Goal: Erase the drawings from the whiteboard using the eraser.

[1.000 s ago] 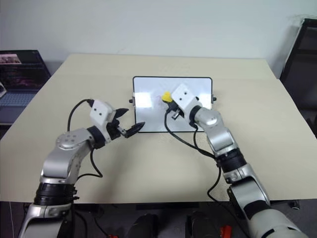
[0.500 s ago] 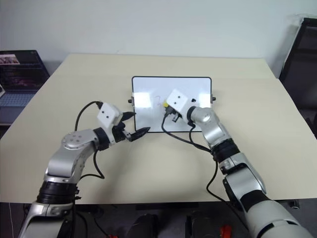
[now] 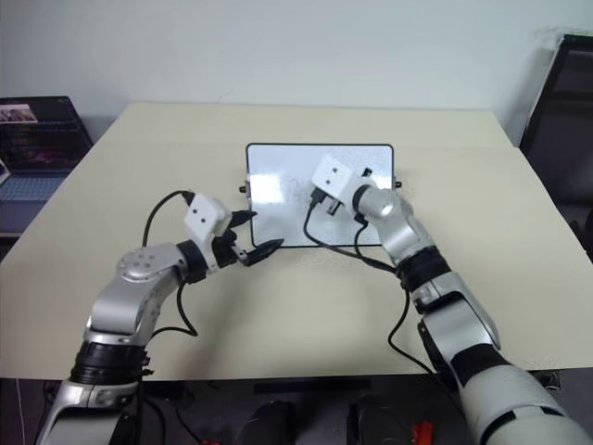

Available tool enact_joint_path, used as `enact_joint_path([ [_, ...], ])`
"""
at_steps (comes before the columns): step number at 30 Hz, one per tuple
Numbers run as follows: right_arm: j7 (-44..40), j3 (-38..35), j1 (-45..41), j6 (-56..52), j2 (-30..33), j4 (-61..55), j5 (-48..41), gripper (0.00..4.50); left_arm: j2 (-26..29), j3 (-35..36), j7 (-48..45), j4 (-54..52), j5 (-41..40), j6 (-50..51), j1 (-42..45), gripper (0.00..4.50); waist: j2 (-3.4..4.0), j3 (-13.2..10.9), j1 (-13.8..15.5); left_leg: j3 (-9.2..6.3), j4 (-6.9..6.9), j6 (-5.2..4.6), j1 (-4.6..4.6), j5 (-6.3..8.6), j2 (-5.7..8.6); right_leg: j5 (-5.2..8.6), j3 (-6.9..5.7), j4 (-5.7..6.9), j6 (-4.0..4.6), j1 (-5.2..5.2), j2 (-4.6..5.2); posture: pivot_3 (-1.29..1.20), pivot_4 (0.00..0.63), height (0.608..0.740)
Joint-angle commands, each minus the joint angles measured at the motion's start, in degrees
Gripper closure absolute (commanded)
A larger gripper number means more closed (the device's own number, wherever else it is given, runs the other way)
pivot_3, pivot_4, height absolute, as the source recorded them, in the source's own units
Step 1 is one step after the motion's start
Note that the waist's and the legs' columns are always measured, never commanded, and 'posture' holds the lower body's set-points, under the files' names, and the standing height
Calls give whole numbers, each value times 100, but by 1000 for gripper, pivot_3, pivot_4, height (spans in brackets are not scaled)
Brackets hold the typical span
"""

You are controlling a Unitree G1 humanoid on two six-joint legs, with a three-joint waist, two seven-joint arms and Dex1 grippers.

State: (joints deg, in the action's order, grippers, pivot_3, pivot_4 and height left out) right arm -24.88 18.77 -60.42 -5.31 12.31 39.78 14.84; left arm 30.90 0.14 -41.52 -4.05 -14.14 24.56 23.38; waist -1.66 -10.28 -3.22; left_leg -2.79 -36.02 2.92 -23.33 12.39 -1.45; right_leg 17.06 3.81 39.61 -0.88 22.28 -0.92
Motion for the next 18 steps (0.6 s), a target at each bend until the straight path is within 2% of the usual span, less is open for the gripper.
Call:
enact_joint_path([
  [1, -187, -44, -109, -9, -30, 35, -10, 3521, -40, -11, 70, -353, -54, 64, 16, 0, 0, 0, 1, 0, 1, 0, -1, 0, 0, 1, 1, -1, 2, 0, 0, 0, 150, 740],
  [5, -1039, 236, 246, -373, 179, -336, 33, 3521, -52, 5, 131, -521, -74, 233, 21, 0, 0, 0, 1, -2, 0, 0, -1, 0, 0, 1, 2, -3, 2, -2, 0, 0, 150, 740],
  [9, -1223, 248, 401, -496, 266, -620, 63, 3521, -48, 22, 147, -634, -93, 353, 28, 0, 0, 0, 0, -2, -2, 0, 10, 0, 1, 1, 0, 8, 1, -6, 0, 0, 150, 740],
  [15, -257, -58, 55, -167, 157, -288, 122, 3521, -73, 3, 145, -704, -111, 450, 49, 0, 0, 0, -2, 3, -3, 0, 22, -1, 1, 2, 3, 26, 1, -6, -1, 0, 150, 740],
  [18, -91, -79, -29, -73, 146, -90, 118, 3521, -84, -8, 137, -727, -117, 469, 42, 0, 0, 0, -3, 6, -4, 0, 23, -1, 2, 2, 5, 27, 1, -6, -1, 0, 150, 740],
])
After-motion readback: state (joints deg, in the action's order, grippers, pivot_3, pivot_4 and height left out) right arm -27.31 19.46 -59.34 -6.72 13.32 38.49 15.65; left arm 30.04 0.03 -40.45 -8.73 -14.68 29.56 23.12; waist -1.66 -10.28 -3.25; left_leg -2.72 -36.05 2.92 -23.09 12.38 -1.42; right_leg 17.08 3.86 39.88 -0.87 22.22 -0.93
